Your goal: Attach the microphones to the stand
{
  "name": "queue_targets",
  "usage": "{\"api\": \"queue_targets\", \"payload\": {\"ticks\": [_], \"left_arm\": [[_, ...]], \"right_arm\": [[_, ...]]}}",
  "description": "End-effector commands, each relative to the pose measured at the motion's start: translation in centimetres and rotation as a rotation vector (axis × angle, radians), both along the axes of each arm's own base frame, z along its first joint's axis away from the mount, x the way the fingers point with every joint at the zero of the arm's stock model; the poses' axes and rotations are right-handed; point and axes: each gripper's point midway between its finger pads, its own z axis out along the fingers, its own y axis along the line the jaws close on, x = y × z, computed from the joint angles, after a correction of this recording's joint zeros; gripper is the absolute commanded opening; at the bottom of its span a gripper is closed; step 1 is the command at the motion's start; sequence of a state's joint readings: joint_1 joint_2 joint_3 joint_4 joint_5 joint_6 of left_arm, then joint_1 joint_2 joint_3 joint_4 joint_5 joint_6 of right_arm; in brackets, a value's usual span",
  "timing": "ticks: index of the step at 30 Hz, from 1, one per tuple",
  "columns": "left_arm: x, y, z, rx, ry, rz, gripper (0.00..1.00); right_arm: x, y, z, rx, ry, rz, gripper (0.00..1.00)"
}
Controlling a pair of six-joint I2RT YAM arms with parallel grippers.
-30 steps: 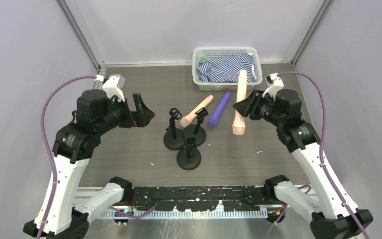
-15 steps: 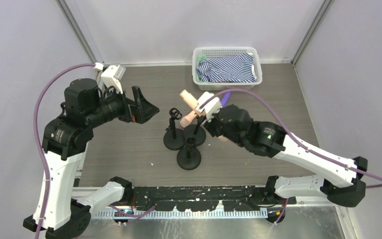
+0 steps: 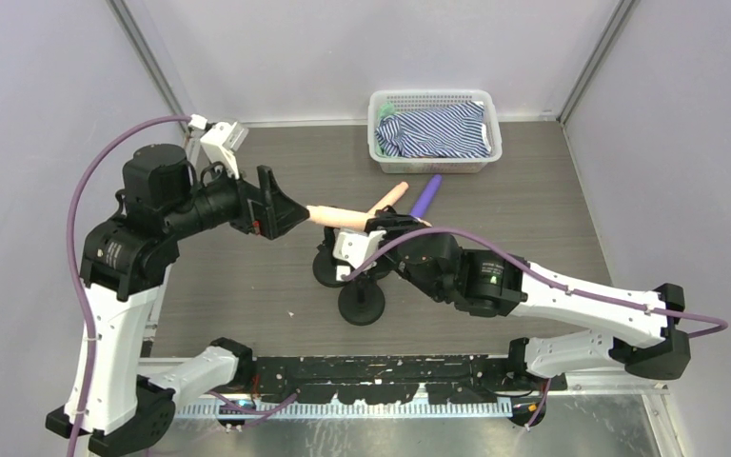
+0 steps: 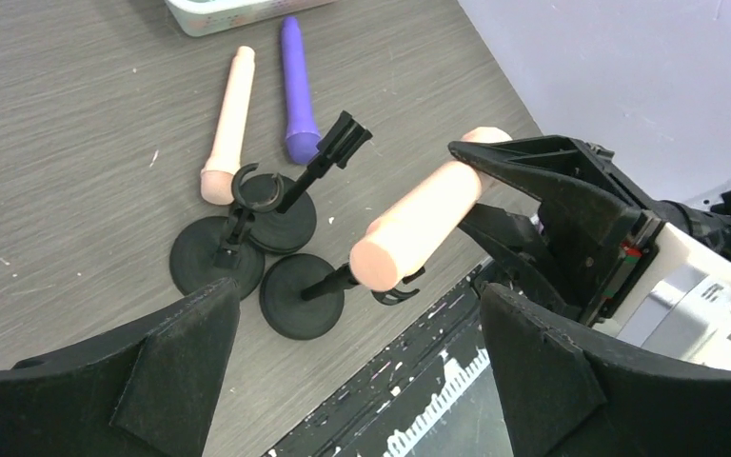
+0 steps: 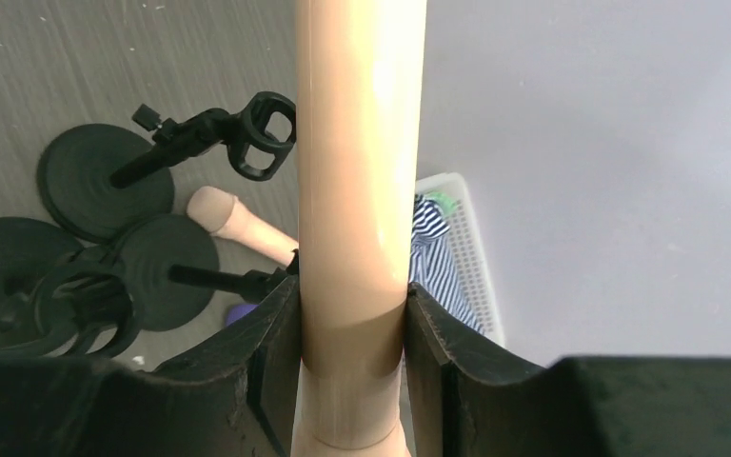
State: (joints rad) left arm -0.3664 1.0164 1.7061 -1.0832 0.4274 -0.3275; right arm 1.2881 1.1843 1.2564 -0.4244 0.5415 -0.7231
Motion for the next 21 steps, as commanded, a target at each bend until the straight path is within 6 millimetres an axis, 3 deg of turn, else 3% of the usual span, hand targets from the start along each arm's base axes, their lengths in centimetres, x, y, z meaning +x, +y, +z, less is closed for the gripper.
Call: {"api": "queue_targets", "payload": {"ticks": [1,10,21], "left_arm": [[-0.7,-1.0,1.1,-0.014,-0.03,-0.091,0.97],[-0.9,-2.5,0.0,-0.025,0.026,-0.19,0.86],[-1.4,-3.0,-1.4,0.004,0.029,-0.25,0.8]], "right_arm": [[0.6,0.5,2.9,-0.041,-0.213,0.067,0.01],[0.6,1.4,3.6,-0.135,-0.345,0.141,0.01],[-0.1,5.8,5.7,-0.146,-0.494,0.304,0.01]]}}
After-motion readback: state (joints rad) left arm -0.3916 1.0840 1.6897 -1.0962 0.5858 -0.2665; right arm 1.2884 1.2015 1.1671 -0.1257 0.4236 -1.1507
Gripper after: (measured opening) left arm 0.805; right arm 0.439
